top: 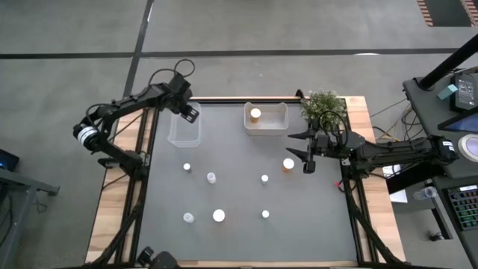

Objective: Pick and place medicine bottles into bin by pill shape (circle, oval)
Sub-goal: Put the middle blue tablet bottle into the transparent bin, then put the top orange capsule bottle into the gray bin

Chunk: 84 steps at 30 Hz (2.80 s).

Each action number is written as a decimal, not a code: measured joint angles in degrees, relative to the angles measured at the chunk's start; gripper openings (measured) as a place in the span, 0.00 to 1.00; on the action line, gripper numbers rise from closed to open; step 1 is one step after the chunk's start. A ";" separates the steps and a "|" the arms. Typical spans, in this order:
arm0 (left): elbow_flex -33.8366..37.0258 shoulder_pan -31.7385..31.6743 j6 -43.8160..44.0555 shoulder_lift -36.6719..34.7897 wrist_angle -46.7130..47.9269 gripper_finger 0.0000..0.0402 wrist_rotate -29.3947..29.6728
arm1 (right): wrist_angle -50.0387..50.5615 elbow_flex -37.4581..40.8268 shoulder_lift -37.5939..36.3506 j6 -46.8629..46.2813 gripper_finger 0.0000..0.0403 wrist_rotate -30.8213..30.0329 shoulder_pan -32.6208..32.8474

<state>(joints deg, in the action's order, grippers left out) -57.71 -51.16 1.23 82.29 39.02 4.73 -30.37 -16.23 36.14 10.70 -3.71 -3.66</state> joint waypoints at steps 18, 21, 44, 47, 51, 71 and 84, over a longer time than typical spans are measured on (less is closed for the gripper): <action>3.91 0.02 1.40 0.82 -9.47 0.27 0.14 | 0.02 0.00 0.00 0.33 0.52 -0.02 0.00; 4.52 0.02 1.40 0.84 -9.85 0.27 0.16 | 0.02 0.00 0.00 0.37 0.52 -0.02 0.00; 6.67 0.04 1.38 0.95 -11.71 0.27 0.26 | 0.00 -0.02 0.00 0.42 0.52 -0.01 0.02; 6.99 0.04 1.38 0.95 -11.65 0.27 0.38 | -0.02 -0.02 0.00 0.42 0.52 0.00 0.00; 7.49 0.04 1.38 0.97 -11.60 0.27 0.55 | -0.19 -0.02 0.00 0.44 0.52 0.00 0.00; 6.99 0.07 1.36 0.97 -11.86 0.40 3.13 | -0.37 -0.11 0.00 0.64 0.52 0.02 0.01; 4.72 0.07 1.27 -2.90 -10.85 0.44 3.29 | -0.33 -0.11 0.00 0.76 0.52 0.02 0.02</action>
<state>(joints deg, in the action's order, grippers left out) -52.99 -51.09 2.50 79.40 28.16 8.02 -30.70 -16.34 36.14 11.46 -3.68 -3.64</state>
